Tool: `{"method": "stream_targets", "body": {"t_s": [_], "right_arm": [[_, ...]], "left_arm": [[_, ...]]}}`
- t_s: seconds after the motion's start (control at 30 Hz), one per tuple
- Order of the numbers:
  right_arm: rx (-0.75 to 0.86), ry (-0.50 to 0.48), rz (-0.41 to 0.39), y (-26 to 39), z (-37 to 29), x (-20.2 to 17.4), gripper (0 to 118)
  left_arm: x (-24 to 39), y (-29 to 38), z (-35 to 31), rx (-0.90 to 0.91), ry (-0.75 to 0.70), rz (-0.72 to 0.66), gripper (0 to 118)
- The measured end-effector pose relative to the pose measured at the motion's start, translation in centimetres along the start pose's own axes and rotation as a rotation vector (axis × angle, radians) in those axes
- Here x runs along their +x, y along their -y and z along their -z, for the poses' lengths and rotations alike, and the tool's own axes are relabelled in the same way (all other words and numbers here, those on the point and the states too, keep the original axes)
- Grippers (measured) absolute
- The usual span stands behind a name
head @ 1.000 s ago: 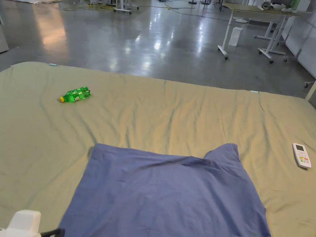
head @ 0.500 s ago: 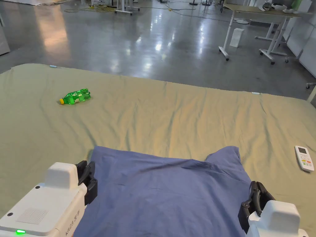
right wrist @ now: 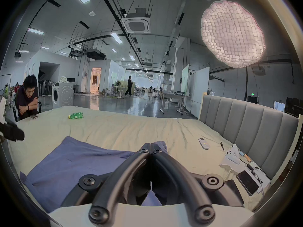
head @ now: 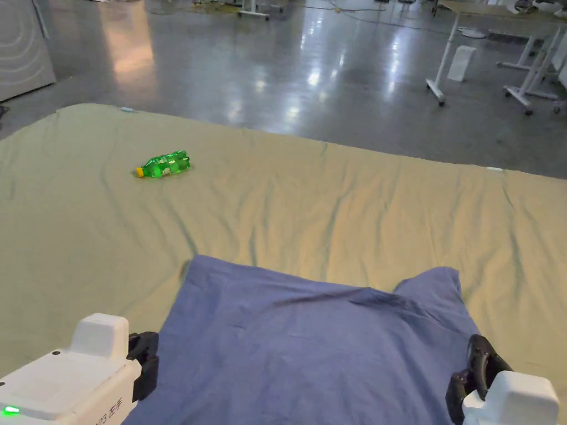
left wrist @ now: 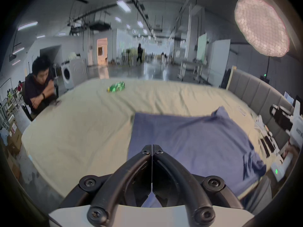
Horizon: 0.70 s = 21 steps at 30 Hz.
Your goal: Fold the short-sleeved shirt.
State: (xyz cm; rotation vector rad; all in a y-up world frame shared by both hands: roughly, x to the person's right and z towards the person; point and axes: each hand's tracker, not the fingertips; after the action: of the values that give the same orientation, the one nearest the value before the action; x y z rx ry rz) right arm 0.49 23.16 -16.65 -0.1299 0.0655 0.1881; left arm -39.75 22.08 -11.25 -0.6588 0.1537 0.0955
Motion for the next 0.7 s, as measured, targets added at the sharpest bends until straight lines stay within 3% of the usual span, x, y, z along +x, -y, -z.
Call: {"method": "stream_targets", "body": {"t_s": [0.2,0.23,0.3,0.4,0.47,0.7], "right_arm": [[-0.077,-0.028,0.013,1.6,0.4,-0.4,0],[-0.088,-0.033,0.006,1.9,0.5,-0.5,0],[-0.098,-0.037,0.003,2.3,0.5,-0.8,0],[-0.127,-0.047,0.003,2.7,0.5,-1.0,0],[-0.135,-0.049,0.002,2.8,0.5,-1.0,0],[-0.191,-0.039,-0.004,3.7,0.3,-0.5,0]], "left_arm": [[-4.6,3.9,-0.1,-0.249,-0.029,-0.065,1],[-5.2,4.4,0.1,-0.296,-0.028,-0.088,7],[-5.7,5.0,0.5,-0.354,-0.031,-0.097,35],[-6.1,5.9,1.6,-0.408,-0.017,-0.123,43],[-6.1,6.2,2.6,-0.417,-0.003,-0.144,57],[-4.5,8.3,6.9,-0.489,-0.101,-0.064,57]]}}
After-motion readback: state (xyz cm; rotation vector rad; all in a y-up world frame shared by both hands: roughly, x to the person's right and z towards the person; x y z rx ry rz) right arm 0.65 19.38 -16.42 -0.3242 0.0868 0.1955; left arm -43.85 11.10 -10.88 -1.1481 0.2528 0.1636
